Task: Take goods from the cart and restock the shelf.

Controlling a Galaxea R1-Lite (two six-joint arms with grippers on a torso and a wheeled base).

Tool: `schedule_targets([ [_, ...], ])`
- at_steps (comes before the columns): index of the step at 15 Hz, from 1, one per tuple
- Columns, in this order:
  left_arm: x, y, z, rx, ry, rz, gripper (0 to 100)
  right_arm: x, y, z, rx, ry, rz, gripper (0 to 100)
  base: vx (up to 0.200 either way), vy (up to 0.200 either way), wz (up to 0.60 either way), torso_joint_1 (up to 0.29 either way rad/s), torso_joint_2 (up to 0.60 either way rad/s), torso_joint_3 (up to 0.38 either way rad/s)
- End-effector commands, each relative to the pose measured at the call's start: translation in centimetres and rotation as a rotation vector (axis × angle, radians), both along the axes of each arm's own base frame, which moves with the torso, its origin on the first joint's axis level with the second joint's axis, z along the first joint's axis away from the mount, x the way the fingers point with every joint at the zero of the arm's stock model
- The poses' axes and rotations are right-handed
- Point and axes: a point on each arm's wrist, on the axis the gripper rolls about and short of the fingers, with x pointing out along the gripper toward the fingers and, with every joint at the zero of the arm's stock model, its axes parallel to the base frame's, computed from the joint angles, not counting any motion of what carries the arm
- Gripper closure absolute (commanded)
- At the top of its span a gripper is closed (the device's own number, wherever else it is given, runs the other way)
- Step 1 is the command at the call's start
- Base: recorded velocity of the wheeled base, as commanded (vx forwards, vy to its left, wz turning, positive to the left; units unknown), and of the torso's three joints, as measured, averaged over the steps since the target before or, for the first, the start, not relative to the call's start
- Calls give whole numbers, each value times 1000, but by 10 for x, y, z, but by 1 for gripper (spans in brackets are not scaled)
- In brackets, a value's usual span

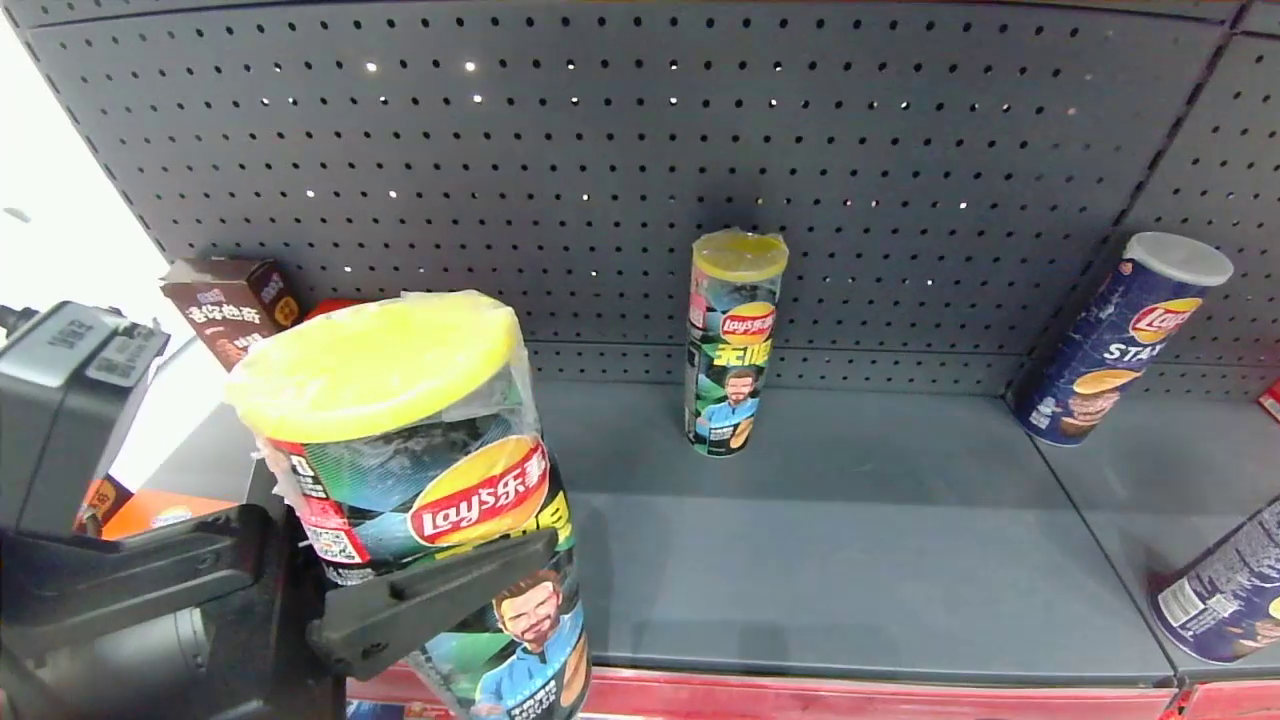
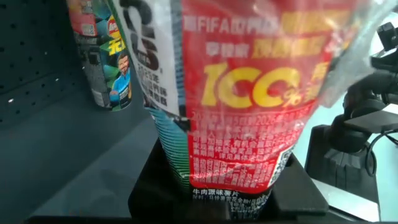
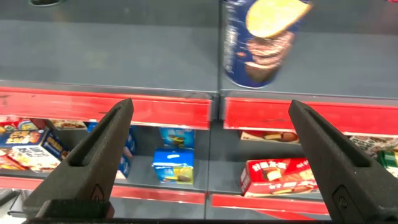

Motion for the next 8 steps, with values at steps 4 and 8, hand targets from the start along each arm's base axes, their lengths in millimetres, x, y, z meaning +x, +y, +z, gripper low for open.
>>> schedule_targets([
  [4,0,1,-2,6,8,5,100,0,0,0,0,1,0,0,0,0,0,0,0,0],
  [8,1,0,0,0,1,2,100,0,0,0,-1,-2,0,0,0,0,0,0,0,0],
])
